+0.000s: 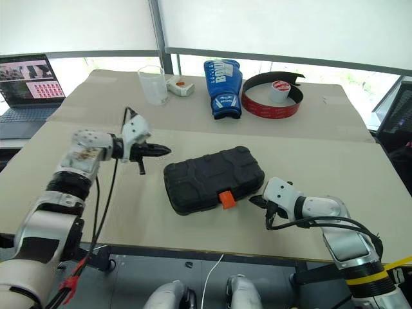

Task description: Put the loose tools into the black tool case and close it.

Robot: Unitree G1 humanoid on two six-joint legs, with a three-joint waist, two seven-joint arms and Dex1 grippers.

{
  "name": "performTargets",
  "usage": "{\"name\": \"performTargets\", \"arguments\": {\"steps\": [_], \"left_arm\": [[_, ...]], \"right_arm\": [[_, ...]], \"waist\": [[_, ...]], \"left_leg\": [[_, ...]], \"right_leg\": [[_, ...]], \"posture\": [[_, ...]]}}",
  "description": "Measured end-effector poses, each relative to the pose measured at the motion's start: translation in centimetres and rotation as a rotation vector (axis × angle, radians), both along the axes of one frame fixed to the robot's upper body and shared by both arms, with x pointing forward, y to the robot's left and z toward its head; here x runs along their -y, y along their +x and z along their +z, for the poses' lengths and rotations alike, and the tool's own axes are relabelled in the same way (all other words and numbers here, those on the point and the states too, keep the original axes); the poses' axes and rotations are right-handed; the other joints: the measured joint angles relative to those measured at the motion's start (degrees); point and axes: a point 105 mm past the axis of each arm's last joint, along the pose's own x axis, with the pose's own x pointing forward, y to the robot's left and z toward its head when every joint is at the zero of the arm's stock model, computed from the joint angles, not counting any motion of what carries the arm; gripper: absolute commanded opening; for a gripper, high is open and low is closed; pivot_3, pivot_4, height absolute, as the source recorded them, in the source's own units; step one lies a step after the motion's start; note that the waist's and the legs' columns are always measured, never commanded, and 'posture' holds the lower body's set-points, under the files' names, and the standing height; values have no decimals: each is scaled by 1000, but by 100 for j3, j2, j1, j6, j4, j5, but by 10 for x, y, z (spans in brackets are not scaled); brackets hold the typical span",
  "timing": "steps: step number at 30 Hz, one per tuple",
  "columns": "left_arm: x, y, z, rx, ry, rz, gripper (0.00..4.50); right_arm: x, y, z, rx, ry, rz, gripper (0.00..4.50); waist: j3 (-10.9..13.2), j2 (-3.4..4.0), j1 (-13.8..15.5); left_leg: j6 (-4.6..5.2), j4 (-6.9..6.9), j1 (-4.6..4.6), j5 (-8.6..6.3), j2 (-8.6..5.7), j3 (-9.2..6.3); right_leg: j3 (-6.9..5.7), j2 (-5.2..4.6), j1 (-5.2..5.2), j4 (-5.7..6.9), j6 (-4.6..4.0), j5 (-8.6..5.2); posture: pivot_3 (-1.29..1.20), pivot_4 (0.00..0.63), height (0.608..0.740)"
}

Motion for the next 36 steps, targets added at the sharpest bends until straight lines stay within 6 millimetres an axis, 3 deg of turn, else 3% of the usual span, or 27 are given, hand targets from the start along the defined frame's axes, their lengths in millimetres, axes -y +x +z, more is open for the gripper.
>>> {"name": "performTargets", "arguments": {"steps": [5,10,12,15,18,21,23,25,30,31,36], "left_arm": [[10,-8,-15,-31,24,-68,85],[8,-49,-24,-165,-13,-256,85],[8,-56,-24,-186,-7,-284,85],[0,-54,-12,-154,2,-263,85],[-2,-43,15,-103,-39,-223,85],[8,-40,51,-77,-107,-247,85],[21,-46,61,-68,-117,-306,85],[42,-57,56,-81,-85,-408,85],[86,-70,5,-96,60,-558,85],[94,-70,3,-54,67,-582,85],[93,-67,0,29,127,-613,85]], "right_arm": [[4,11,1,20,-23,-24,0],[6,17,-4,17,-27,-54,0],[6,17,-4,20,-30,-56,0],[6,6,-6,20,-36,-41,0],[12,-6,-3,13,-33,-43,0],[21,-15,12,22,-19,-61,0],[21,-20,23,34,8,-60,0],[17,-29,28,15,41,-45,0],[-4,-40,38,-17,124,1,0],[-7,-41,38,-21,132,7,0],[-16,-40,33,-39,143,10,0]], "waist": [[0,0,-22],[0,2,-104],[0,2,-98],[1,3,-79],[1,3,-35],[1,3,0],[0,4,11],[0,4,26],[-1,5,38],[-5,-2,38],[-22,7,36]], "left_leg": [[-1,-1,5,0,3,0],[-2,-2,3,0,4,1],[-3,0,2,1,4,1],[-3,0,5,1,4,-3],[-2,5,-5,0,3,-4],[1,6,-4,-1,0,-4],[1,5,3,-1,0,-5],[1,4,5,-1,1,-6],[1,6,12,-1,1,-4],[2,6,14,-2,3,-5],[9,4,31,-6,5,-6]], "right_leg": [[1,-4,0,0,-1,0],[2,-7,-4,5,-2,-1],[2,-7,-4,4,-2,-1],[3,-15,-2,5,-1,-2],[-1,-17,-2,4,1,0],[1,-15,0,-2,6,2],[2,-11,6,-3,6,2],[3,-7,7,-2,6,2],[13,-9,10,-1,6,3],[13,-10,11,-2,5,3],[21,-16,18,-1,5,3]], "posture": [[0,150,727],[0,150,727],[0,150,727],[0,150,727],[0,150,727],[0,150,727],[0,150,727],[0,150,727],[0,150,727],[0,150,727],[0,150,727]]}}
